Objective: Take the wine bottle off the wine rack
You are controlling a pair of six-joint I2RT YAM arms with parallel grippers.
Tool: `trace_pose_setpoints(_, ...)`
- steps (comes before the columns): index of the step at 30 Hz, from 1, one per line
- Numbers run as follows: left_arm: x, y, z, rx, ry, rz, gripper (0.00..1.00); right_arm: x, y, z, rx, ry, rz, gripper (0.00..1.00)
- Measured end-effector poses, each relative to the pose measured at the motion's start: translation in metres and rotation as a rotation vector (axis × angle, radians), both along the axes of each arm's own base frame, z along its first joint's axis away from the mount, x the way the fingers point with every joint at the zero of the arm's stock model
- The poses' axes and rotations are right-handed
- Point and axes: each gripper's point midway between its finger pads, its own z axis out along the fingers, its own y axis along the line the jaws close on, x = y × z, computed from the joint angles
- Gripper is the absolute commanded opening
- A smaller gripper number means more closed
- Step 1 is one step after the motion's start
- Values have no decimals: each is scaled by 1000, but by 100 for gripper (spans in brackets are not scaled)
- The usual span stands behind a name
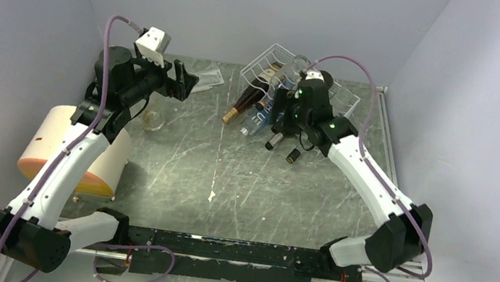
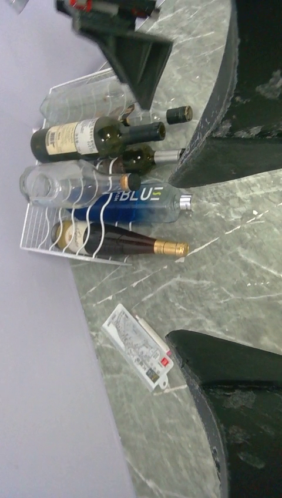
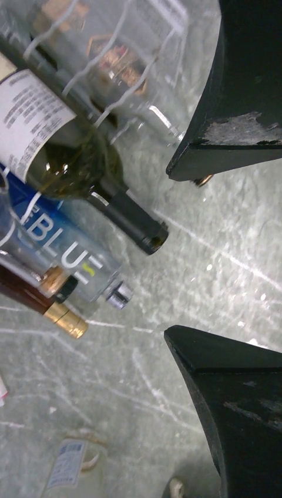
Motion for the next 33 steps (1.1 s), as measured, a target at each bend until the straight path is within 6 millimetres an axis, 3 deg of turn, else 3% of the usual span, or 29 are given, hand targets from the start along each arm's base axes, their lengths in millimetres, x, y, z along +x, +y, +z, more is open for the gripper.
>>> trace_pose_setpoints(7, 8, -21, -24, 8, 69, -70, 94, 35, 28, -4, 70, 40, -20, 100)
trace_pose_setpoints(14, 9, -50, -43, -54, 146, -191, 91, 38, 27, 22, 73, -26, 7, 100)
trace_pose_setpoints(19, 20, -84, -73, -163, 289, -297, 88, 17, 14, 49, 94, -96, 19, 100)
trace_pose_setpoints(23, 32, -115, -102, -252, 438, -361, 90, -13, -8, 69, 106, -165, 6, 100)
trace_pose_setpoints(28, 63, -159, -126, -298, 563, -423, 86, -41, -28, 96, 135, -255, -2, 100)
trace_pose_setpoints(31, 82, -179, -141, -299, 608, -451, 79, -53, -36, 102, 140, -282, 3, 100)
trace_pose_setpoints(33, 92, -192, -150, -299, 631, -473, 80, -60, -39, 102, 134, -288, 7, 100)
